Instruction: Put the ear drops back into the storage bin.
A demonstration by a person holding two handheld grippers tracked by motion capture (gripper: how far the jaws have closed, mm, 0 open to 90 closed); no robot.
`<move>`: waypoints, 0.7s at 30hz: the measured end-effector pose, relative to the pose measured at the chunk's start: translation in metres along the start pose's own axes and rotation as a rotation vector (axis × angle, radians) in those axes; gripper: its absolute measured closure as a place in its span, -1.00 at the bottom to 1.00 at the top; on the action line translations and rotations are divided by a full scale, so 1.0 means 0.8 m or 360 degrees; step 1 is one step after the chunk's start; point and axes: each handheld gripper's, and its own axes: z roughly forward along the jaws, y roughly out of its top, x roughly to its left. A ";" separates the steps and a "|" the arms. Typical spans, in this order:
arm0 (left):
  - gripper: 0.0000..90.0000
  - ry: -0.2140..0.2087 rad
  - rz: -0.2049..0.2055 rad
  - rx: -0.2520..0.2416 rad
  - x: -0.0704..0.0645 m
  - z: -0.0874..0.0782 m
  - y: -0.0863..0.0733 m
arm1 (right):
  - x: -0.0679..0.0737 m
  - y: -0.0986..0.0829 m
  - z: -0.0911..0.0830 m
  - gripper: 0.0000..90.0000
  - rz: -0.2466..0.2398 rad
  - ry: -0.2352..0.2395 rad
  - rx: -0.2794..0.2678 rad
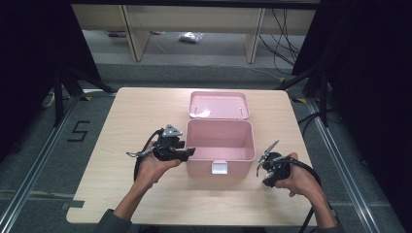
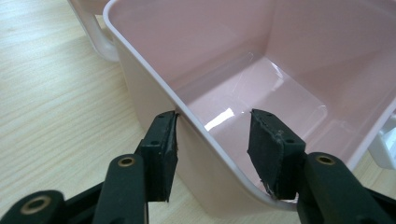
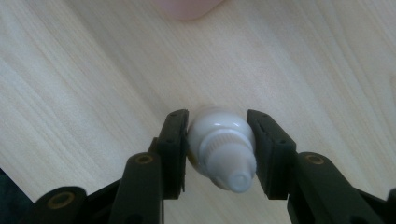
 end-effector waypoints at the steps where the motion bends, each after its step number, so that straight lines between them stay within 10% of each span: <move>1: 0.15 -0.0006 0.0002 0.0003 0.000 0.000 0.000 | 0.000 0.000 -0.002 0.34 -0.0018 -0.0006 -0.0006; 21: 0.16 0.0019 0.0015 0.0000 -0.001 0.000 0.000 | -0.018 0.010 -0.064 0.34 -0.0104 -0.0057 -0.0028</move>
